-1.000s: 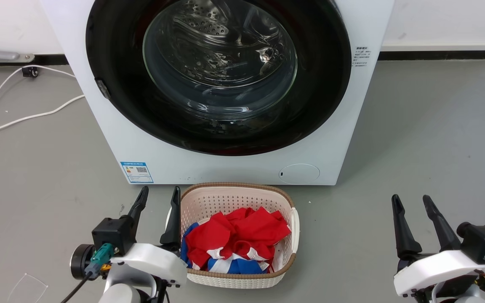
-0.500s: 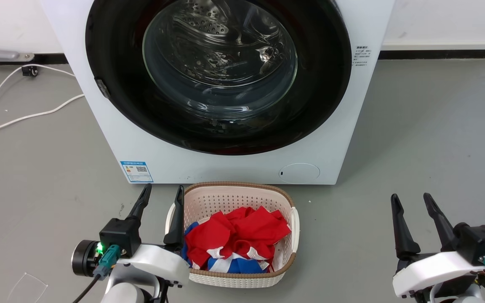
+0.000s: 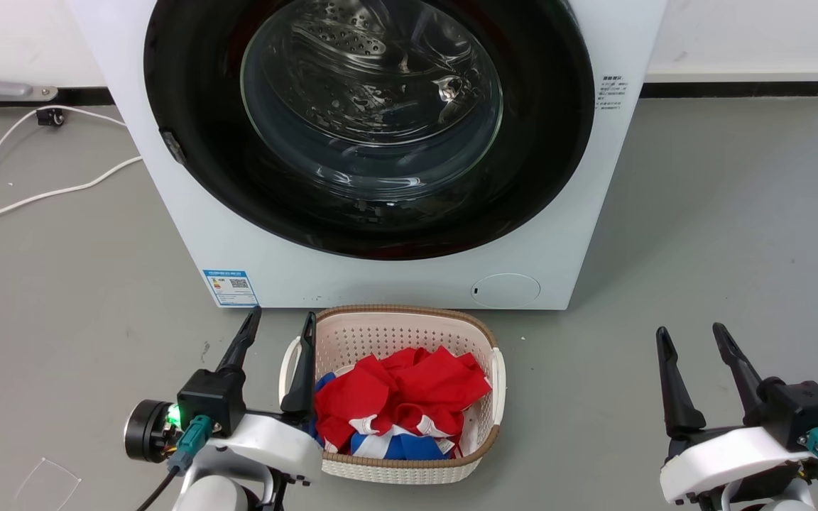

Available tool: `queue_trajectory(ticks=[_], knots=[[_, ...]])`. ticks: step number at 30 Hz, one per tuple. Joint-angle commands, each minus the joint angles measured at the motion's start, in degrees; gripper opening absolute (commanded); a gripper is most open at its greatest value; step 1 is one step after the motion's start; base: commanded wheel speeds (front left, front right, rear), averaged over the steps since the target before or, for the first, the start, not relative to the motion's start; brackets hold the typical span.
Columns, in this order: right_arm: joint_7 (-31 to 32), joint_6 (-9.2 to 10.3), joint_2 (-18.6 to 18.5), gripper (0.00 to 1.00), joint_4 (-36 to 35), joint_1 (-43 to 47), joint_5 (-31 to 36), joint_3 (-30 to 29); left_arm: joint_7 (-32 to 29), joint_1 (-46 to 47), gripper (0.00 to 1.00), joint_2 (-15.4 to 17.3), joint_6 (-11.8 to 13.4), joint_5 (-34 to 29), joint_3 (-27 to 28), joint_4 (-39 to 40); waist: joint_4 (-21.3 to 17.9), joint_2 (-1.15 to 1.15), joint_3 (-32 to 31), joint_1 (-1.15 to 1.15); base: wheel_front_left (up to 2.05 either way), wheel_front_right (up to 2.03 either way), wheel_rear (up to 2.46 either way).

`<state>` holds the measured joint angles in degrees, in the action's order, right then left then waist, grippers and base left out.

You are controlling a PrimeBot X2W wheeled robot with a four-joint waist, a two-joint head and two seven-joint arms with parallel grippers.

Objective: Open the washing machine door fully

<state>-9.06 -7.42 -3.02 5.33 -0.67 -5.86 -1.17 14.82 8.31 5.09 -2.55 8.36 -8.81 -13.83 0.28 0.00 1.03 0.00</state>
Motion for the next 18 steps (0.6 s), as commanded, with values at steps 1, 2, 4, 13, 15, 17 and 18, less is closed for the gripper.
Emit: queue_trajectory(ticks=[1, 2, 4, 13, 15, 17, 18], knots=[[-0.4, -0.11, 0.2, 1.00, -0.1, 0.3, 0.6, 0.0, 0.5, 0.5, 1.00, -0.1, -0.3, -1.2, 0.1, -0.2, 0.0, 0.00, 0.0, 0.00, 0.00, 0.00, 0.00], [-0.5, -0.06, 0.2, 1.00, -0.1, 0.3, 0.8, 0.0, 0.5, 0.5, 1.00, -0.2, -0.4, -1.1, 0.3, -0.4, 0.0, 0.00, 0.0, 0.00, 0.00, 0.00, 0.00], [-0.5, -0.06, 0.2, 1.00, 0.1, 0.3, -0.2, 0.0, 0.5, 0.5, 1.00, -0.5, -0.6, -0.4, 0.9, -0.6, 0.0, 0.00, 0.0, 0.00, 0.00, 0.00, 0.00], [-0.6, -0.06, 0.2, 1.00, 0.7, -0.2, -1.0, -0.4, 0.4, 0.7, 1.00, -1.3, -1.5, 0.2, 2.4, -2.0, 0.0, 0.00, 0.0, 0.00, 0.00, 0.00, 0.00], [-0.7, -0.06, 0.2, 1.00, 0.9, -0.3, -1.4, -0.4, 0.4, 0.7, 1.00, -1.4, -1.7, 0.1, 2.6, -2.1, 0.0, 0.00, 0.0, 0.00, 0.00, 0.00, 0.00], [-0.7, -0.06, 0.2, 1.00, 1.1, -0.4, -1.8, -0.4, 0.4, 0.7, 1.00, -1.5, -1.9, 0.1, 2.7, -2.2, 0.0, 0.00, 0.0, 0.00, 0.00, 0.00, 0.00], [-0.6, -0.06, 0.2, 1.00, 1.2, -0.4, -2.0, -0.4, 0.4, 0.7, 1.00, -1.5, -1.9, 0.2, 2.9, -2.3, 0.1, 0.00, -0.1, 0.00, 0.00, 0.00, 0.00]])
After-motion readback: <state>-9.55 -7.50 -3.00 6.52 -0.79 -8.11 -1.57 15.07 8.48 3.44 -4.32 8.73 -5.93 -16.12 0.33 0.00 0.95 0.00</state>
